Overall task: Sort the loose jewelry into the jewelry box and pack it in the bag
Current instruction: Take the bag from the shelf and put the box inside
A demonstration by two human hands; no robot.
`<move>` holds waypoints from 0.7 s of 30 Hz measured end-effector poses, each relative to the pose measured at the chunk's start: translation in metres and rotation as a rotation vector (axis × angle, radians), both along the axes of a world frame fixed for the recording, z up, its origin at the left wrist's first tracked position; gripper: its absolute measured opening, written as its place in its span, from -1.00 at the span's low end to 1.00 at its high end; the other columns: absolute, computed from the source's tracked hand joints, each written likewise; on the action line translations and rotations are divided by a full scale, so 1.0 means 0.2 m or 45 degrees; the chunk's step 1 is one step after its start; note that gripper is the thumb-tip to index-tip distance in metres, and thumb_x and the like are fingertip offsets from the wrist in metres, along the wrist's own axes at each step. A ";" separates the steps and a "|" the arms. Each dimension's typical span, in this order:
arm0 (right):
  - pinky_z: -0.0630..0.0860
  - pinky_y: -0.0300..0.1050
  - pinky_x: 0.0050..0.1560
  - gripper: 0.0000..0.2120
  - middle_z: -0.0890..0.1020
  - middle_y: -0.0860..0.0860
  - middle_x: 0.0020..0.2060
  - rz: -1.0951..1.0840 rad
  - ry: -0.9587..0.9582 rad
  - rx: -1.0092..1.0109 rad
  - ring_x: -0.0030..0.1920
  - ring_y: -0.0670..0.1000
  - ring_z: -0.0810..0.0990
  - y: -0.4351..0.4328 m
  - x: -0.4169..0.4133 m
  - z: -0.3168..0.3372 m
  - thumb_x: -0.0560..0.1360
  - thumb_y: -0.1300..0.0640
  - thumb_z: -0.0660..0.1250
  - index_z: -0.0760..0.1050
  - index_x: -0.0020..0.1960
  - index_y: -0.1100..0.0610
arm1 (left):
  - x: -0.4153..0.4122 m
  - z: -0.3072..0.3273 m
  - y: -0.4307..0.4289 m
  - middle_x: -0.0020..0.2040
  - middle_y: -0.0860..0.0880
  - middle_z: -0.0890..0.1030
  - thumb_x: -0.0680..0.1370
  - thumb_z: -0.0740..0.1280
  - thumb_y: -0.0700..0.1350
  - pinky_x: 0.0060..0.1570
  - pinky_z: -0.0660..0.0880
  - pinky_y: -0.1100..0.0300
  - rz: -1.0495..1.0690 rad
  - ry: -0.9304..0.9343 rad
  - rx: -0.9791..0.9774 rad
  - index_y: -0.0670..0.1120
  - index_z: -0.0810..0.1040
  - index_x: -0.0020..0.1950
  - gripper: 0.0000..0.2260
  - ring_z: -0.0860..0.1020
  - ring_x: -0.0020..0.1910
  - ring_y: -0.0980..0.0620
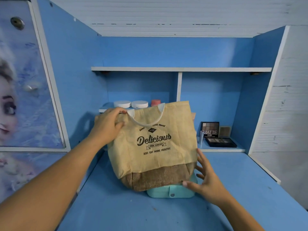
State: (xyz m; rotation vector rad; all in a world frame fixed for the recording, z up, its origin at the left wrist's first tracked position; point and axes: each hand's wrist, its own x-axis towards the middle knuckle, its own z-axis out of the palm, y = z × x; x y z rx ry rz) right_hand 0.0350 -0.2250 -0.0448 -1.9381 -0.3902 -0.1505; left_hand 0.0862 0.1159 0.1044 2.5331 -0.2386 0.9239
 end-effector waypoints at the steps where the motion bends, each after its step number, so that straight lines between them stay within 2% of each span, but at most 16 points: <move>1: 0.32 -0.15 0.31 0.18 0.17 -0.35 0.42 0.013 0.024 -0.051 0.34 -0.29 0.32 -0.03 0.01 0.00 0.15 -0.16 0.61 -0.14 0.48 -0.33 | 0.00 0.00 0.01 0.17 0.02 0.54 0.52 0.43 -0.12 0.18 0.35 0.11 -0.043 -0.059 -0.068 0.00 0.53 0.24 -0.70 0.48 0.15 0.01; 4: 0.23 -0.08 0.40 0.29 0.08 -0.27 0.46 0.108 0.151 -0.194 0.44 -0.17 0.17 -0.07 0.05 0.00 0.08 -0.19 0.64 -0.22 0.48 -0.28 | 0.02 0.01 0.05 0.01 0.01 0.55 0.51 0.42 -0.20 0.07 0.40 0.18 -0.047 -0.190 -0.110 -0.08 0.61 0.14 -0.79 0.48 -0.01 0.07; 6: 0.24 -0.17 0.40 0.28 0.12 -0.24 0.46 0.194 0.234 -0.250 0.45 -0.24 0.12 -0.06 0.08 0.01 0.09 -0.14 0.66 -0.17 0.50 -0.25 | 0.03 0.01 0.06 0.00 -0.05 0.57 0.52 0.40 -0.23 0.05 0.41 0.19 0.011 -0.240 -0.102 -0.09 0.64 0.12 -0.81 0.52 -0.04 0.03; 8: 0.32 -0.41 0.23 0.22 0.26 -0.24 0.39 0.289 0.295 -0.231 0.32 -0.42 0.27 -0.04 0.10 0.03 0.13 0.00 0.67 -0.11 0.50 -0.20 | 0.03 0.02 0.07 -0.01 -0.09 0.57 0.53 0.37 -0.25 0.05 0.45 0.12 0.082 -0.289 -0.103 -0.10 0.64 0.12 -0.81 0.56 -0.04 -0.06; 9: 0.36 -0.45 0.16 0.20 0.31 -0.23 0.35 0.323 0.313 -0.222 0.25 -0.42 0.35 -0.03 0.11 0.03 0.14 0.04 0.67 -0.07 0.50 -0.18 | 0.03 0.03 0.08 -0.02 -0.10 0.56 0.54 0.36 -0.25 0.04 0.45 0.10 0.113 -0.313 -0.102 -0.11 0.64 0.12 -0.81 0.57 -0.04 -0.09; 12: 0.44 -0.25 0.24 0.15 0.40 -0.16 0.31 0.298 0.312 -0.201 0.26 -0.20 0.45 -0.01 0.12 0.01 0.09 0.00 0.68 0.05 0.49 -0.15 | 0.03 0.05 0.08 -0.02 -0.11 0.55 0.55 0.35 -0.24 -0.01 0.42 0.13 0.165 -0.353 -0.086 -0.12 0.64 0.13 -0.82 0.57 -0.04 -0.10; 14: 0.46 -0.14 0.27 0.09 0.42 -0.12 0.28 0.278 0.281 -0.196 0.24 -0.16 0.47 -0.01 0.09 0.01 0.07 -0.02 0.68 0.13 0.43 -0.16 | 0.02 0.05 0.08 -0.04 -0.12 0.55 0.55 0.35 -0.23 -0.03 0.42 0.13 0.167 -0.378 -0.065 -0.13 0.63 0.13 -0.82 0.57 -0.06 -0.11; 18: 0.46 -0.23 0.21 0.02 0.44 -0.19 0.25 0.292 0.252 -0.216 0.21 -0.23 0.47 -0.06 -0.02 0.02 0.08 0.02 0.67 0.19 0.39 -0.18 | 0.01 0.01 0.07 -0.02 -0.13 0.56 0.56 0.35 -0.23 -0.01 0.42 0.15 0.158 -0.400 -0.074 -0.13 0.64 0.14 -0.82 0.58 -0.07 -0.12; 21: 0.44 -0.28 0.19 0.02 0.48 -0.26 0.21 0.302 0.246 -0.225 0.23 -0.21 0.47 -0.15 -0.14 0.02 0.06 0.05 0.68 0.23 0.39 -0.18 | 0.00 -0.01 0.07 -0.01 -0.14 0.57 0.57 0.34 -0.23 0.00 0.45 0.12 0.159 -0.430 -0.074 -0.12 0.64 0.15 -0.82 0.59 -0.07 -0.14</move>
